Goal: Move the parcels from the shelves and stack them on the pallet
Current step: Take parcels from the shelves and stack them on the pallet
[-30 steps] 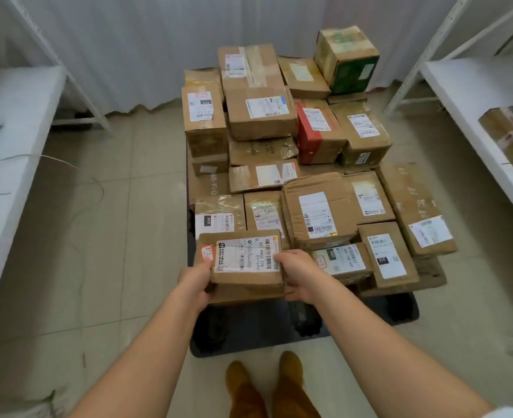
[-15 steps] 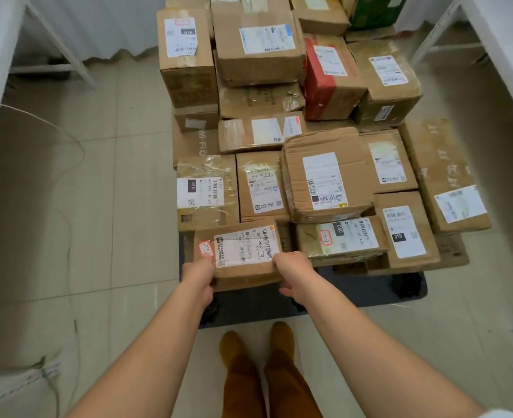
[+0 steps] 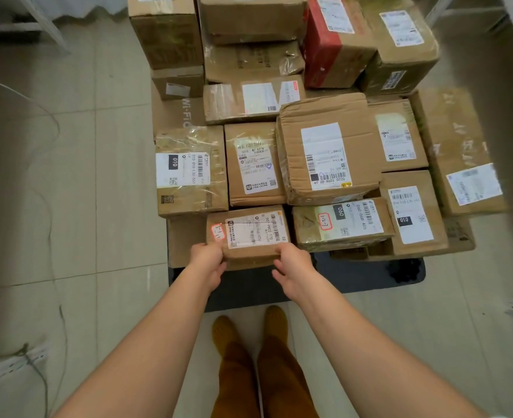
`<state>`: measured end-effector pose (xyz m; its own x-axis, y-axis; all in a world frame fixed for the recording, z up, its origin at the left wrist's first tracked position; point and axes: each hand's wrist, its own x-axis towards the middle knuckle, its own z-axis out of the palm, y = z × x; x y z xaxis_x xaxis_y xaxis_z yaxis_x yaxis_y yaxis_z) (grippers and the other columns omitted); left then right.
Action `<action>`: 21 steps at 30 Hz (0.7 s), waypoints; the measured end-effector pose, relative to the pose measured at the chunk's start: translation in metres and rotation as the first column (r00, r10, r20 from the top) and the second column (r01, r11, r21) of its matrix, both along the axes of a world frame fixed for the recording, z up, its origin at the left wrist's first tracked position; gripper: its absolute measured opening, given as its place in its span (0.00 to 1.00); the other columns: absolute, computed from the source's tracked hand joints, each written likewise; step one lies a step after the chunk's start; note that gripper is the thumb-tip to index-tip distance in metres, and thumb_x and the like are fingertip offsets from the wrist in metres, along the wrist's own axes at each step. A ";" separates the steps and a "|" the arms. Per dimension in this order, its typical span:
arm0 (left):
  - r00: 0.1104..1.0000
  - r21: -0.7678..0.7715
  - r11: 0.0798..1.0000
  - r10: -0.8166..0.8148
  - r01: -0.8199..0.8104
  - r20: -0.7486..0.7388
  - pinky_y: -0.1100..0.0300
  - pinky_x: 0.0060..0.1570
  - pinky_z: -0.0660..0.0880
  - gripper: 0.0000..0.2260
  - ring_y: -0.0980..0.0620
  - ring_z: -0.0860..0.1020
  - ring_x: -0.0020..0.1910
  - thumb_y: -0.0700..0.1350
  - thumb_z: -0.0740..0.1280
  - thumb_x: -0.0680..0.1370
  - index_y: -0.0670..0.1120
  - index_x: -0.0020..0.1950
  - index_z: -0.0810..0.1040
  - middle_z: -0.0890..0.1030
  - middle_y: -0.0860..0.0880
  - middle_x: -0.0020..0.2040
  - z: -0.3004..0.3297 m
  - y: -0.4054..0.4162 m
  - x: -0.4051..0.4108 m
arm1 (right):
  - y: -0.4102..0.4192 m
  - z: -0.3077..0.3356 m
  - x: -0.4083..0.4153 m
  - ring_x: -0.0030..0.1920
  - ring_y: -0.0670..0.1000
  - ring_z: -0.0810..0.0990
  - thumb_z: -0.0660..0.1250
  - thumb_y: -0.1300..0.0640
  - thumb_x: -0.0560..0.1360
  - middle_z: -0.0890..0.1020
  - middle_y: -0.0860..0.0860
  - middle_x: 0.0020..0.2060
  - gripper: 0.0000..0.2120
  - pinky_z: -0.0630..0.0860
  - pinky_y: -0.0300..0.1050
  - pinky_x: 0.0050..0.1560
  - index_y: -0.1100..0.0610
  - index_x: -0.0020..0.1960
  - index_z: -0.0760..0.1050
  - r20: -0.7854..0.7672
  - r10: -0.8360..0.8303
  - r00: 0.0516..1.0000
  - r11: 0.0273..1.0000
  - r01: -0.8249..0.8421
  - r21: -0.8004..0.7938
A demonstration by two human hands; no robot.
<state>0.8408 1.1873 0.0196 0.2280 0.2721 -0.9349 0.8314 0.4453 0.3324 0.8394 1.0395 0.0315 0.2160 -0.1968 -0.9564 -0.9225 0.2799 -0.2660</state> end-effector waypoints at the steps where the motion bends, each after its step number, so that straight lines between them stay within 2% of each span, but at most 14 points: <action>1: 1.000 0.011 1.000 -0.003 0.003 -0.011 0.60 0.34 0.77 0.16 0.49 0.82 0.48 0.40 0.65 0.81 0.42 0.68 0.71 0.83 0.42 0.56 0.000 -0.001 0.000 | -0.001 0.000 0.000 0.54 0.52 0.76 0.64 0.58 0.79 0.76 0.55 0.60 0.24 0.75 0.49 0.57 0.55 0.73 0.63 -0.005 -0.002 1.000 1.000 0.002 -0.003; 4: 0.999 0.047 0.999 -0.003 0.005 -0.042 0.61 0.34 0.77 0.15 0.49 0.83 0.48 0.37 0.65 0.80 0.42 0.67 0.72 0.83 0.42 0.54 -0.004 -0.001 0.000 | -0.002 0.000 0.002 0.61 0.55 0.75 0.64 0.58 0.79 0.75 0.55 0.64 0.23 0.75 0.51 0.60 0.55 0.73 0.65 -0.014 -0.009 1.000 1.000 0.009 -0.005; 10: 0.997 0.097 0.994 -0.034 0.041 -0.073 0.56 0.55 0.78 0.10 0.48 0.80 0.52 0.35 0.62 0.80 0.40 0.61 0.76 0.82 0.44 0.50 0.000 -0.001 0.002 | -0.005 0.004 0.006 0.61 0.55 0.75 0.64 0.59 0.79 0.76 0.55 0.62 0.22 0.77 0.50 0.59 0.55 0.72 0.66 -0.023 0.007 1.000 1.000 -0.007 -0.023; 11: 0.997 0.110 0.993 -0.029 0.037 -0.077 0.56 0.55 0.78 0.10 0.48 0.80 0.52 0.35 0.62 0.80 0.40 0.60 0.76 0.81 0.44 0.48 0.000 -0.001 0.001 | -0.005 0.004 0.005 0.61 0.55 0.76 0.64 0.59 0.79 0.76 0.55 0.61 0.22 0.78 0.50 0.59 0.55 0.72 0.66 -0.023 0.006 1.000 1.000 -0.006 -0.026; 15: 0.996 0.156 0.988 0.026 -0.012 -0.089 0.62 0.40 0.78 0.10 0.51 0.79 0.41 0.34 0.60 0.80 0.39 0.59 0.77 0.81 0.44 0.45 0.001 0.002 -0.003 | -0.007 0.003 0.002 0.58 0.54 0.77 0.63 0.60 0.80 0.77 0.54 0.55 0.19 0.78 0.49 0.60 0.57 0.70 0.68 -0.002 -0.043 0.999 0.998 0.043 -0.043; 21: 0.993 0.141 0.989 -0.022 0.038 -0.113 0.58 0.44 0.80 0.13 0.48 0.81 0.50 0.35 0.60 0.80 0.42 0.63 0.76 0.81 0.43 0.54 0.005 0.006 -0.009 | -0.007 0.008 0.000 0.58 0.53 0.78 0.64 0.59 0.80 0.78 0.56 0.59 0.19 0.78 0.49 0.59 0.57 0.70 0.69 -0.002 -0.072 0.997 0.997 0.072 -0.019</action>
